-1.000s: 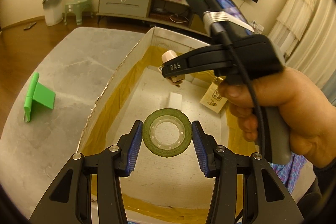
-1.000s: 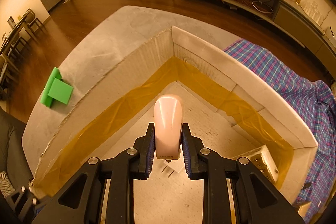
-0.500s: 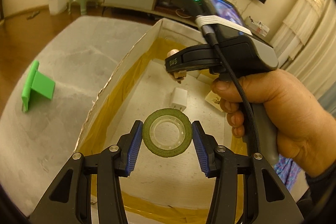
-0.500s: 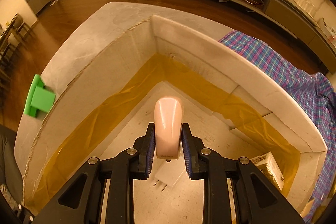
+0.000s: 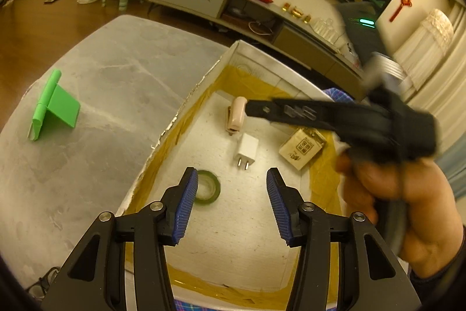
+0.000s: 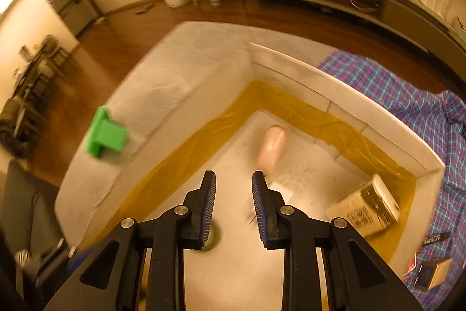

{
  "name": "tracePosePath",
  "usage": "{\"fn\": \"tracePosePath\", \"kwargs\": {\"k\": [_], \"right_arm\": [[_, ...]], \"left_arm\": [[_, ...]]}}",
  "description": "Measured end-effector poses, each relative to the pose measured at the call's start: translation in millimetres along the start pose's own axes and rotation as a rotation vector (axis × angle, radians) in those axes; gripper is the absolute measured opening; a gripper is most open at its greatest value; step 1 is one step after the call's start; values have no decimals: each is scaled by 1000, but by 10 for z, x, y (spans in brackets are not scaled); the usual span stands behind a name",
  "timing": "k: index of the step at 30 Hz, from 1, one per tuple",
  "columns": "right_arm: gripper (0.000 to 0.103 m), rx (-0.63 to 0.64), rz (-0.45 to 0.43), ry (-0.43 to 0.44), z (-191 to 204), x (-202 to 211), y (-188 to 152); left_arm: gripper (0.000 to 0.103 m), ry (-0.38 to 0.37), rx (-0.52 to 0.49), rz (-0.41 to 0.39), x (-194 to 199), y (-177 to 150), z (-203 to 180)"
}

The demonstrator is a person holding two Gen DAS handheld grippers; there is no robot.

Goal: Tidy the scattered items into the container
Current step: 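Open both tools to drop the stapler and tape roll into the box, then move both open tools back over the items on the plaid shirt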

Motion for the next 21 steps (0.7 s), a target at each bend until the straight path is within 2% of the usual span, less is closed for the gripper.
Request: {"fn": "tracePosePath", "kwargs": {"k": [8,14,21], "right_arm": [[32,83,-199,97,3,854,-445],[32,70,-349,151,-258,1366,-785],[32,43,-438,161,-606,1774,-1192]], "left_arm": [[52,16,-86,-67,158,31,-263],[52,-90,-196,-95,260,-42,-787],[52,-160,-288,-62,187,-200,-1369]]}}
Point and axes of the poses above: each gripper's, at about its wrist camera, not at the fingertips, and x roughly against the way its jaws point, z to its left, y to its top, the point moved 8 cm from there along -x, roughly the way its jaws point, and after that the axes turned 3 degrees about -y, right-handed, at the moved point
